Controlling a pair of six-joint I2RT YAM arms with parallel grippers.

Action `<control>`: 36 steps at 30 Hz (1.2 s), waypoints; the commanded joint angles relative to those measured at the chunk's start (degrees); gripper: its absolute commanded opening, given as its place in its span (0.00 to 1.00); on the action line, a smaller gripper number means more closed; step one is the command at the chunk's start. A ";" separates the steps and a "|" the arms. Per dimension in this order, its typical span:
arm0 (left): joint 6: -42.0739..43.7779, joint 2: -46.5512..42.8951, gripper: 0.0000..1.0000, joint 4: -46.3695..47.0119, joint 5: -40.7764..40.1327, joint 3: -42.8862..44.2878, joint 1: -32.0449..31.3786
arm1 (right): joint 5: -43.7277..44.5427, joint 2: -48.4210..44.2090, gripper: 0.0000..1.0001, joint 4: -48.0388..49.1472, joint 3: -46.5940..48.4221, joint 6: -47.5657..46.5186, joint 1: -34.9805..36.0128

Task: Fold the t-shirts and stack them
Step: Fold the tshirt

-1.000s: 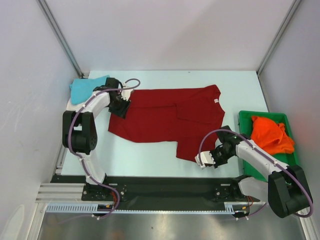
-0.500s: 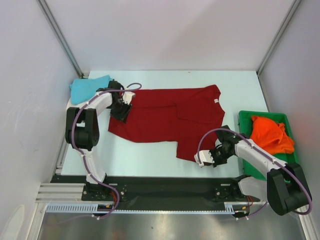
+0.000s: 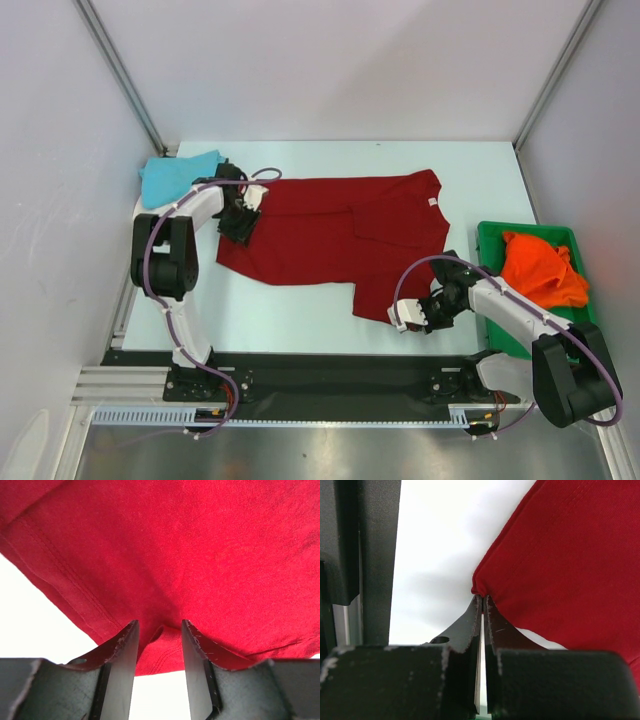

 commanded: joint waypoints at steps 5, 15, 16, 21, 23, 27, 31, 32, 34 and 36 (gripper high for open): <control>1.60 0.80 0.37 -0.18 0.59 -1.21 0.40 | -0.20 0.35 0.01 1.23 0.51 0.31 0.34; 1.86 -0.95 0.01 -0.27 1.12 -1.39 0.49 | 0.50 -0.53 0.01 2.20 0.24 3.10 0.34; 1.77 -1.57 0.00 -0.09 1.03 -1.39 0.40 | 0.85 -0.88 0.01 2.55 0.42 4.16 0.25; 1.34 -6.74 0.00 2.62 0.59 -2.44 0.40 | 0.68 -2.99 0.00 5.10 4.45 13.30 -2.38; 0.90 -8.51 0.00 3.25 0.59 -3.58 0.49 | 0.50 -3.34 0.00 5.62 6.04 18.66 -3.87; 0.46 -14.03 0.00 5.26 0.94 -6.39 0.40 | -0.11 -4.92 0.00 5.36 10.25 25.43 -5.72; 0.28 -18.78 0.01 8.25 0.68 -11.65 0.40 | -0.11 -6.85 0.00 6.24 12.63 32.46 -6.17; 0.37 -19.84 0.00 8.87 0.33 -12.45 0.40 | -0.11 -7.21 0.00 7.11 12.99 33.95 -6.34; 0.45 -22.30 0.00 10.45 -0.46 -14.56 0.40 | -0.03 -7.74 0.00 8.43 14.12 38.00 -7.04; 0.54 -23.71 0.00 11.42 -1.16 -15.79 0.49 | 0.41 -8.09 0.00 9.14 14.74 41.77 -7.83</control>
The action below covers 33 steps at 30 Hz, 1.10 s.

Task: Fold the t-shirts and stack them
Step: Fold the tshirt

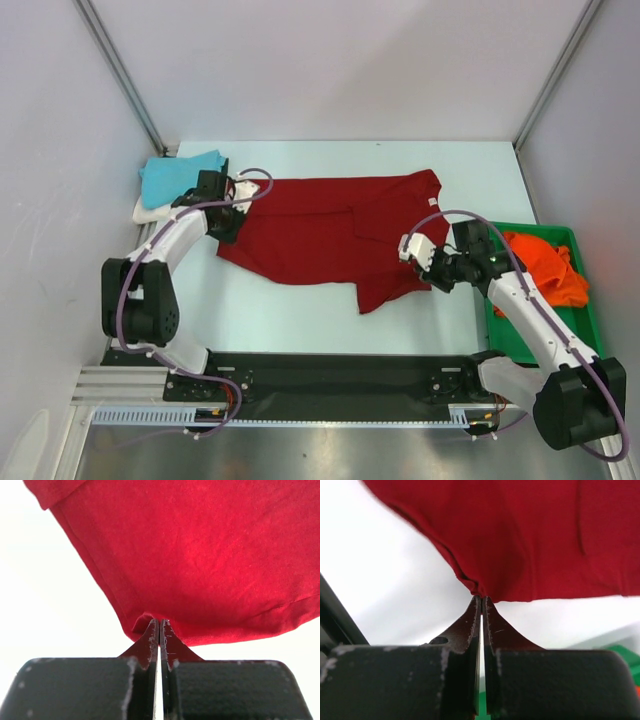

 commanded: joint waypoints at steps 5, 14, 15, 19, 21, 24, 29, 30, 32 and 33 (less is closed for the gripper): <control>0.70 -8.85 0.00 6.79 -2.83 -6.71 0.53 | -1.42 -2.35 0.00 4.12 5.13 13.09 -5.44; -1.75 -14.92 0.00 10.32 -4.77 -13.04 2.29 | -2.22 -1.82 0.00 2.36 9.89 13.44 -9.67; -2.02 -15.54 0.00 10.67 -4.94 -13.30 2.46 | -2.13 -1.91 0.00 2.36 10.06 13.53 -9.67; -2.20 -15.46 0.00 11.55 -5.74 -14.27 3.25 | -2.48 -2.08 0.00 2.98 10.33 14.76 -10.37; -2.46 -15.46 0.00 12.51 -7.39 -14.45 3.52 | -2.57 -2.08 0.00 3.16 10.42 14.94 -10.81; -3.08 -14.58 0.01 14.01 -8.81 -14.18 4.13 | -2.13 -2.08 0.00 3.24 10.50 15.03 -11.34; -3.08 -10.99 0.00 16.64 -10.83 -13.04 4.31 | -1.69 0.54 0.00 5.26 11.82 15.55 -11.78; -3.08 -10.28 0.00 16.91 -11.27 -12.69 4.31 | -1.69 1.16 0.00 6.13 12.08 15.55 -11.87; -2.90 -8.70 0.00 17.52 -11.45 -11.29 4.31 | -1.43 2.22 0.00 6.93 12.79 15.82 -12.05; -2.90 -7.21 0.01 17.53 -11.54 -10.67 4.31 | -1.43 3.53 0.00 7.20 13.48 15.99 -11.96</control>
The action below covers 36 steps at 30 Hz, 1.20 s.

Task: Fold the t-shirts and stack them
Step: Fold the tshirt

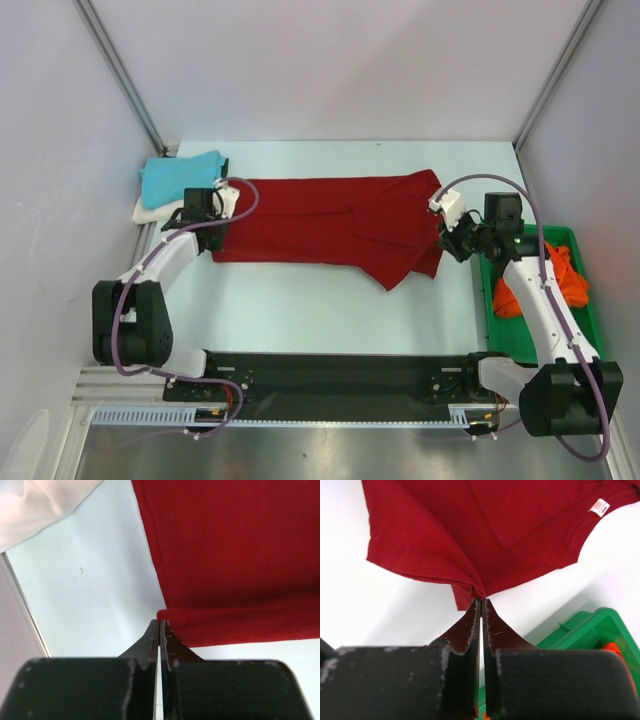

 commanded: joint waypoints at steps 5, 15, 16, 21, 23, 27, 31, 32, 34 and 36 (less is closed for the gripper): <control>-0.80 6.46 0.00 3.08 -1.66 7.97 0.55 | -0.01 6.33 0.00 5.92 6.40 1.74 -0.79; -0.36 16.48 0.01 0.45 -1.48 19.39 0.46 | -1.24 19.78 0.00 10.58 17.73 4.30 -1.06; -0.36 17.36 0.00 0.10 -1.66 21.32 0.46 | -1.33 21.18 0.00 10.76 18.79 4.29 -1.06; -0.36 23.50 0.00 -0.96 -2.71 26.08 0.46 | -2.03 31.37 0.00 11.90 27.66 4.99 -1.06; -0.36 25.09 0.01 -1.14 -3.24 28.19 0.46 | -2.21 34.71 0.00 12.07 30.73 5.17 -1.06; 0.16 30.09 0.00 -1.32 -5.26 31.35 0.46 | -2.12 44.98 0.00 12.60 39.86 6.05 -1.06; 0.78 34.49 0.00 -1.93 -6.57 35.91 0.46 | -1.59 52.63 0.00 12.60 46.81 6.58 -0.97; 0.78 35.11 0.01 -1.93 -7.01 36.54 0.46 | -1.24 54.05 0.00 12.69 47.79 6.58 -0.79; 0.78 36.17 0.00 -1.67 -7.72 37.94 0.38 | -0.63 56.69 0.00 13.39 49.29 6.67 -0.53; 0.78 37.05 0.01 -1.23 -9.12 38.30 0.29 | 0.60 57.66 0.01 14.61 50.00 7.45 -0.09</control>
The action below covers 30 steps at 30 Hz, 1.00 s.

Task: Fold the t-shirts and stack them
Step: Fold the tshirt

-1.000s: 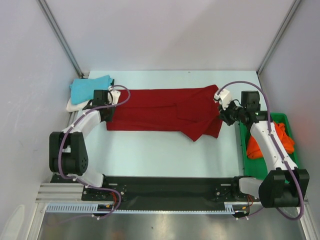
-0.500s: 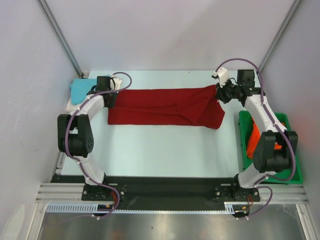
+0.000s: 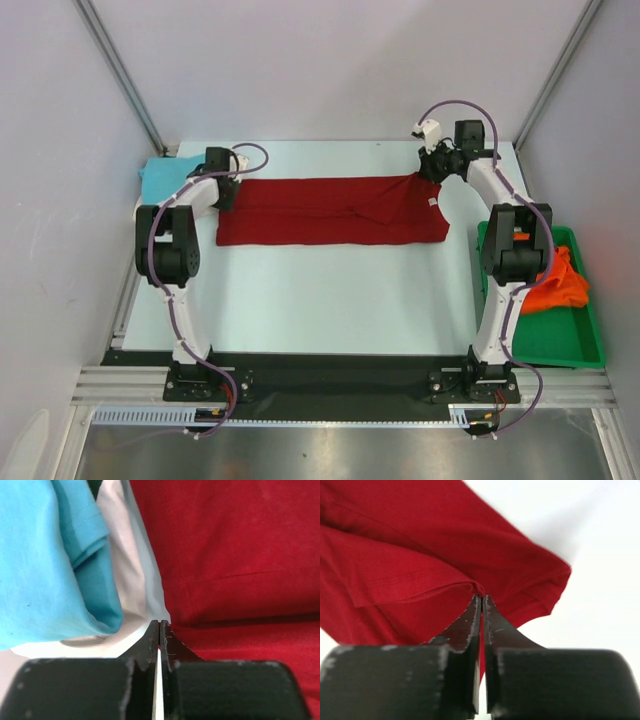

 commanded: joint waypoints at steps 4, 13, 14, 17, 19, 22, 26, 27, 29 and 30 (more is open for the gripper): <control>-0.10 -0.70 0.14 2.34 -6.47 1.60 -0.54 | 5.29 -0.36 0.33 6.27 2.57 5.80 0.87; 2.45 -9.04 0.46 5.42 -9.82 -5.78 -6.68 | -2.41 -8.63 0.50 0.14 -0.25 6.62 1.40; 2.19 -9.66 0.46 4.72 -8.51 -6.05 -7.40 | -3.30 -8.28 0.50 -2.05 -0.34 4.70 1.75; 0.78 -10.81 0.46 2.26 -5.69 -7.63 -10.12 | -6.20 -6.35 0.49 -8.21 -2.70 0.57 2.98; 1.13 -11.16 0.46 1.03 -4.20 -9.20 -11.53 | -6.74 -4.77 0.49 -10.15 -4.55 -1.64 3.68; 1.83 -11.16 0.46 0.32 -3.84 -10.79 -11.71 | -7.17 -3.10 0.48 -13.06 -5.43 -6.12 4.92; 2.54 -10.11 0.45 0.76 -4.90 -12.20 -11.36 | -8.58 -1.69 0.47 -14.29 -6.66 -9.47 5.36; 2.80 -9.93 0.45 0.76 -4.81 -12.38 -11.36 | -8.84 -1.43 0.47 -14.29 -6.66 -9.56 5.44; 2.89 -9.49 0.45 0.85 -4.81 -13.52 -11.45 | -9.11 -0.46 0.47 -14.73 -6.32 -10.26 5.62; 3.24 -8.97 0.45 0.68 -4.55 -14.30 -11.71 | -8.85 -0.19 0.47 -14.82 -6.14 -10.52 5.88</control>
